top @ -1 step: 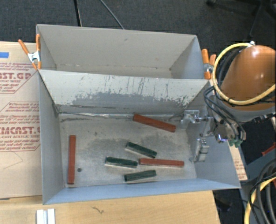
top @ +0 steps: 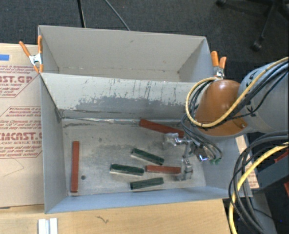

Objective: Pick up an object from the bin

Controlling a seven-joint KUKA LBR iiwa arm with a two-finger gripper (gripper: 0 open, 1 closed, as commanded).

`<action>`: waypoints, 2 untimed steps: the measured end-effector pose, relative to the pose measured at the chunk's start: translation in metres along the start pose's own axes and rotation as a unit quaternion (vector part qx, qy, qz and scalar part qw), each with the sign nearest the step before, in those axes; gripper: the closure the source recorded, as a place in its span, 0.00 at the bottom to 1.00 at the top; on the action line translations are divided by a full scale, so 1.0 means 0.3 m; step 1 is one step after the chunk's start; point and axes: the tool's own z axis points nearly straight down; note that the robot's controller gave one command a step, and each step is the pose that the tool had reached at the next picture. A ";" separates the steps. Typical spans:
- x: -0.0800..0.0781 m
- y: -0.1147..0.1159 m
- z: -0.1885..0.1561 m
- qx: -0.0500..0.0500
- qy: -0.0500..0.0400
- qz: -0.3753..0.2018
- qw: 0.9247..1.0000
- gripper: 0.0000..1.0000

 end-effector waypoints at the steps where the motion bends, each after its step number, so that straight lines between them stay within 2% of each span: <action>1: 0.095 -0.087 0.008 0.001 -0.001 -0.203 0.979 0.00; 2: 0.090 -0.085 0.006 0.002 -0.003 -0.203 0.979 1.00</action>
Offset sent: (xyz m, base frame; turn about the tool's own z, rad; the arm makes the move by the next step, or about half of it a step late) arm -0.0214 -0.0317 -0.0016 -0.4106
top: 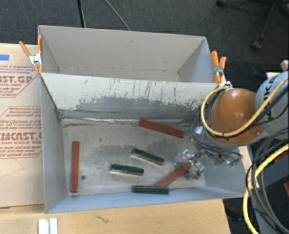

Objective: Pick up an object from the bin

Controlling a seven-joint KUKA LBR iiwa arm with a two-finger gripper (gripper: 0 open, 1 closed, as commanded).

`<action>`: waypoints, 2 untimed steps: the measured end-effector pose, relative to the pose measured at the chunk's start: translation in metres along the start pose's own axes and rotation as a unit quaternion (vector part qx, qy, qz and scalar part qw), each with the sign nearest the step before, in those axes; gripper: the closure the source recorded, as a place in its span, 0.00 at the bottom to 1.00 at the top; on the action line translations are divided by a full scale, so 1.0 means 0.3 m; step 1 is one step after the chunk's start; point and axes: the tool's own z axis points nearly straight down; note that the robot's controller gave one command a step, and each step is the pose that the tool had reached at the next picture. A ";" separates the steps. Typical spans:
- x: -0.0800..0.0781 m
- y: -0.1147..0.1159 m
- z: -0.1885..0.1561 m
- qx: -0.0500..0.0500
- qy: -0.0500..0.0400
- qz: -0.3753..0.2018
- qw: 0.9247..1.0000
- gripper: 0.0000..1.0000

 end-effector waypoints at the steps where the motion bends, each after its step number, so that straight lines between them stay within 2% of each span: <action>1: -0.001 -0.209 0.000 -0.005 -0.002 -0.061 0.998 1.00; 2: -0.076 -0.164 -0.493 0.003 -0.003 -0.079 0.997 1.00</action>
Offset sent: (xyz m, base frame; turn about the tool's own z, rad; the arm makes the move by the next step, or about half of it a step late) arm 0.0361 -0.0571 0.0001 -0.1246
